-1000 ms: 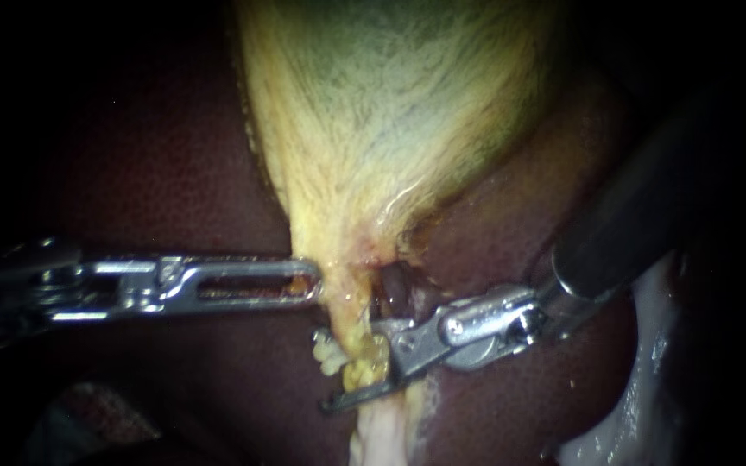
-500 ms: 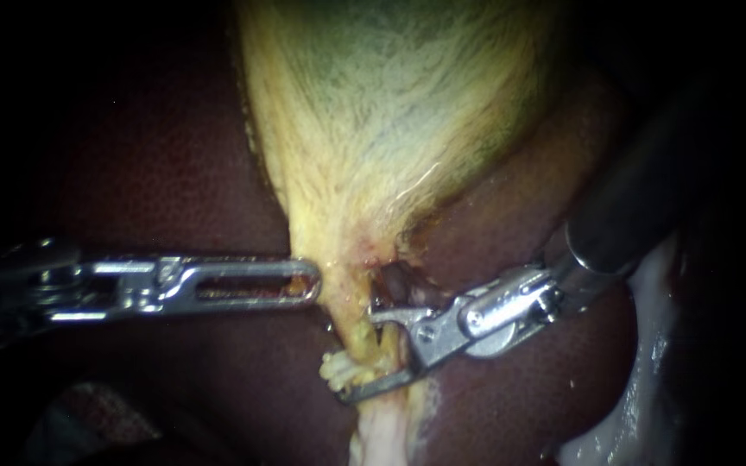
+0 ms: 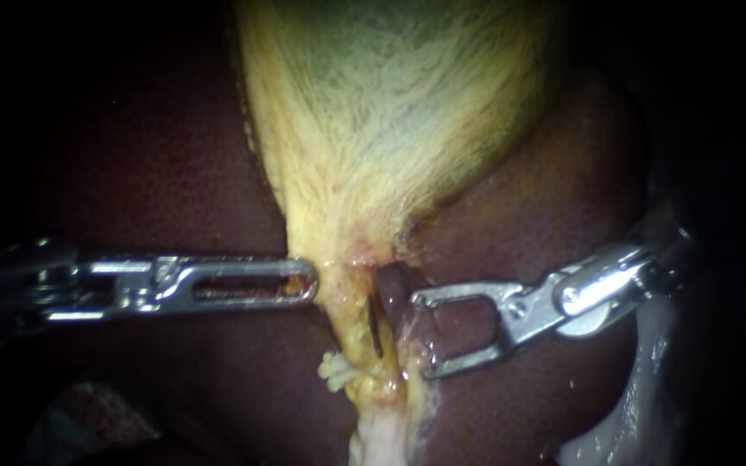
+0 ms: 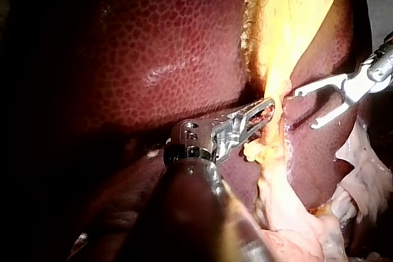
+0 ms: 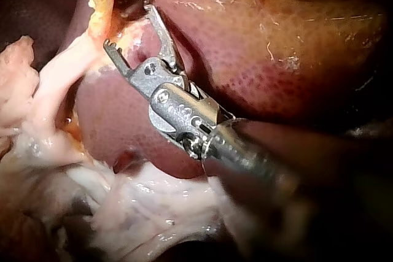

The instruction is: Going back second clip left tube

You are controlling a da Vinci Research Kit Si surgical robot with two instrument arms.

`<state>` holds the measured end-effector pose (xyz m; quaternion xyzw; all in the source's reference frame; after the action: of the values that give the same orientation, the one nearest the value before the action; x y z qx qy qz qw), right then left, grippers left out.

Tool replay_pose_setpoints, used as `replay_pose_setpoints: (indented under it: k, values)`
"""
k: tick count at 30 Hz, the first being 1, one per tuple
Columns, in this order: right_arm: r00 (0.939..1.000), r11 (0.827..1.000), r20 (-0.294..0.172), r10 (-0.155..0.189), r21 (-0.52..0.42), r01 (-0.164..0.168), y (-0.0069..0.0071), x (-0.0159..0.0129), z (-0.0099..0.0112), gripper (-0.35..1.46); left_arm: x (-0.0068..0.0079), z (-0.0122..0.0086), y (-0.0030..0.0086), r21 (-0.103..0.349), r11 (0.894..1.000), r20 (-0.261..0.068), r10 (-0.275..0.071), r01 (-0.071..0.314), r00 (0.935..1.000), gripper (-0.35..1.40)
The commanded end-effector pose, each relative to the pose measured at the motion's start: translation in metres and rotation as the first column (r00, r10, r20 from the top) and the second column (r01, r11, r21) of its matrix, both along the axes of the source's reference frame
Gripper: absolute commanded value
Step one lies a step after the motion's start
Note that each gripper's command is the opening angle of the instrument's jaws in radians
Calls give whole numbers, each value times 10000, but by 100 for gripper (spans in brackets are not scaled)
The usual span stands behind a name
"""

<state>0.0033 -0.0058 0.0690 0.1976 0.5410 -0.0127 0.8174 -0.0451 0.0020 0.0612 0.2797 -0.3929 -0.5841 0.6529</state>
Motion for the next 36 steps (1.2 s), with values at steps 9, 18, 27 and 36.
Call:
replay_pose_setpoints:
  k: [9,18,27,36]
  values:
    - [10000,9995,-36,-10,-325,9,16,-17,-21,60,-6,14,-2,-62,10000,-48,-42,42,10000,-35]
    - [10000,9995,-36,-11,-326,9,14,-18,-23,60,-32,39,-4,-76,10000,17,54,-54,10000,-35]
    - [10000,9995,-39,-17,-326,16,13,-20,-24,60,-42,44,-5,-52,9999,-7,114,-114,9999,-35]
    - [10000,9995,-39,-17,-326,16,12,-20,-25,60,-47,46,-6,-45,9999,18,146,-146,9999,-35]
